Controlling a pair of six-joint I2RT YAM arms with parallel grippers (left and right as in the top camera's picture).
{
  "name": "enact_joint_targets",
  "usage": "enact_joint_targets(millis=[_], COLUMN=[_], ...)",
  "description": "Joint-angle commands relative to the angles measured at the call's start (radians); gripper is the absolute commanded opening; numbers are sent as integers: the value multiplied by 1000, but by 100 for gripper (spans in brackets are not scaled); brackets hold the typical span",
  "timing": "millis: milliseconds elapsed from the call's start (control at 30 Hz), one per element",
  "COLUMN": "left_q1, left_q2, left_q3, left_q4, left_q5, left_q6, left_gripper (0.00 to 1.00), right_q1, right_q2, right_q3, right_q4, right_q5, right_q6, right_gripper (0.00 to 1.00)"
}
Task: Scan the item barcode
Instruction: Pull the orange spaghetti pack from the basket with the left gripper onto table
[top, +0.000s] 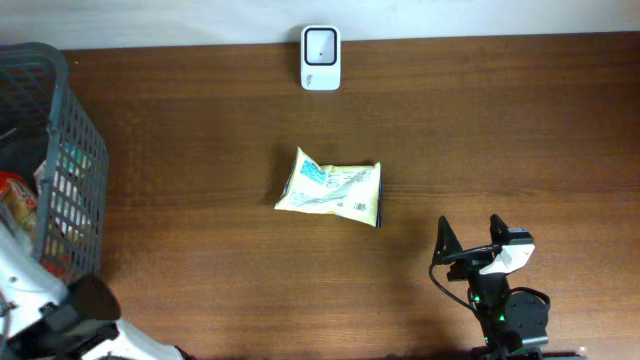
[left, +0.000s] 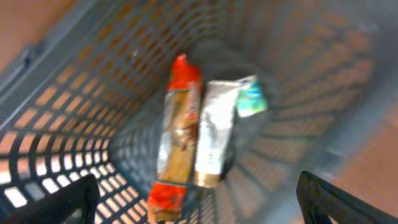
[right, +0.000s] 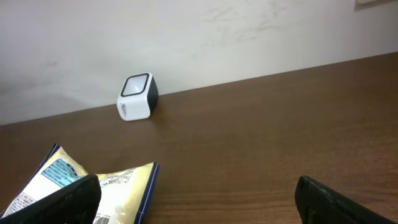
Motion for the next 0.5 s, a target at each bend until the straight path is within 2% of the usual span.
enact_joint_targets(millis=[0, 100, 233, 300, 367, 467], left_q1=[92, 132, 213, 246, 252, 252], left_q2=[7, 7, 7, 7, 9, 13], left_q3=[-221, -475, -703, -786, -872, -961], left_q4=[88, 241, 430, 510, 627, 730], left_q5=[11, 39, 39, 55, 144, 135], left_q6=[-37, -37, 6, 88, 251, 286], left_gripper=[99, 99, 99, 99, 99, 99], right_q1=[-6, -6, -6, -6, -6, -6], right_q2=[-6, -6, -6, -6, -6, -6], right_q3=[-6, -6, -6, -6, -6, -6], right_q4=[-4, -4, -4, -4, -4, -4], right_q5=[-2, -2, -2, -2, -2, -2], right_q6=[0, 0, 0, 0, 0, 0], right_gripper=[99, 99, 99, 99, 99, 99])
